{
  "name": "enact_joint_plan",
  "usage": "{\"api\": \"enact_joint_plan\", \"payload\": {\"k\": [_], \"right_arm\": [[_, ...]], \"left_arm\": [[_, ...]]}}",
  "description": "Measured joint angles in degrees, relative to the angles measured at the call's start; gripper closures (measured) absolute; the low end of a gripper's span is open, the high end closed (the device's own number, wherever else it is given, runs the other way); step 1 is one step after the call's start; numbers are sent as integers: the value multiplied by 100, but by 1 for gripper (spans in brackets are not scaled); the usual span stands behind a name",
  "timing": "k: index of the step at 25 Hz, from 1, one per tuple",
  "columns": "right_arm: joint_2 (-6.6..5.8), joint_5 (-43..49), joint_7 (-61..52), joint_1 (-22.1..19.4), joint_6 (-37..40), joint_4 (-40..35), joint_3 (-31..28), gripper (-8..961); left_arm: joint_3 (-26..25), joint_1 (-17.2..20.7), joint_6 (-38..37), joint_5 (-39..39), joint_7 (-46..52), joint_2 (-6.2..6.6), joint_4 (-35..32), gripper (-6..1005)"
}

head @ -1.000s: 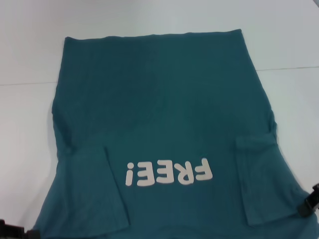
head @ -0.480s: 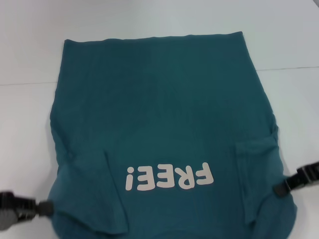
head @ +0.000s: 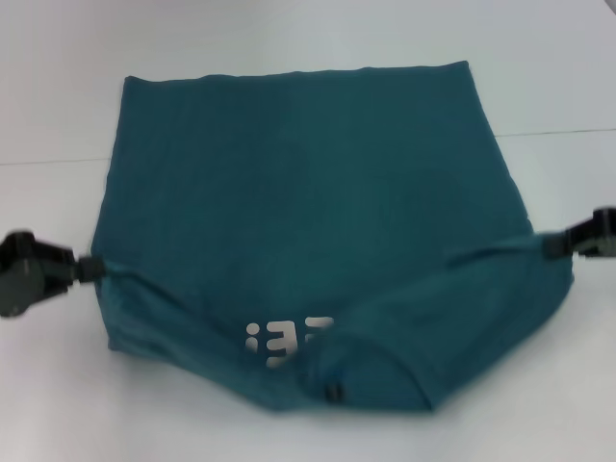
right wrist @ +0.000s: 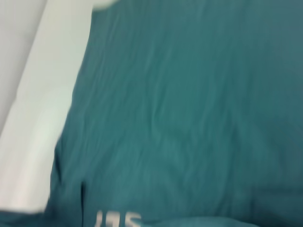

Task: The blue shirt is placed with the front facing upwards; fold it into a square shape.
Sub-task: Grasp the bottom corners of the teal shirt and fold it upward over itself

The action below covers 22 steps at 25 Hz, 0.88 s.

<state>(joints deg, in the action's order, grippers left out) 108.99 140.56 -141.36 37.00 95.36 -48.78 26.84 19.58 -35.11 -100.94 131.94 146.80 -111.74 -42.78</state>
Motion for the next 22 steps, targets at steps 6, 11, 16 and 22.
{"api": "enact_joint_plan", "payload": {"k": [6,11,16,22], "right_arm": [[28,-423,-151,36,-731,32,-28,891],[159,-673,-129,181,-1306,51,30,890],[264,-654,-198,232,-2093,120,479,889],[290,-666,-201,318,-3080,585,989,887]], "left_arm": [[165,-425,902,-10,123,141,268,997],[561,-751,1750,15,171,161,476,998],[1134,-908,2559,17,202,118,534,998],[2093,-933,3619,24,116,-3,558,999]]}}
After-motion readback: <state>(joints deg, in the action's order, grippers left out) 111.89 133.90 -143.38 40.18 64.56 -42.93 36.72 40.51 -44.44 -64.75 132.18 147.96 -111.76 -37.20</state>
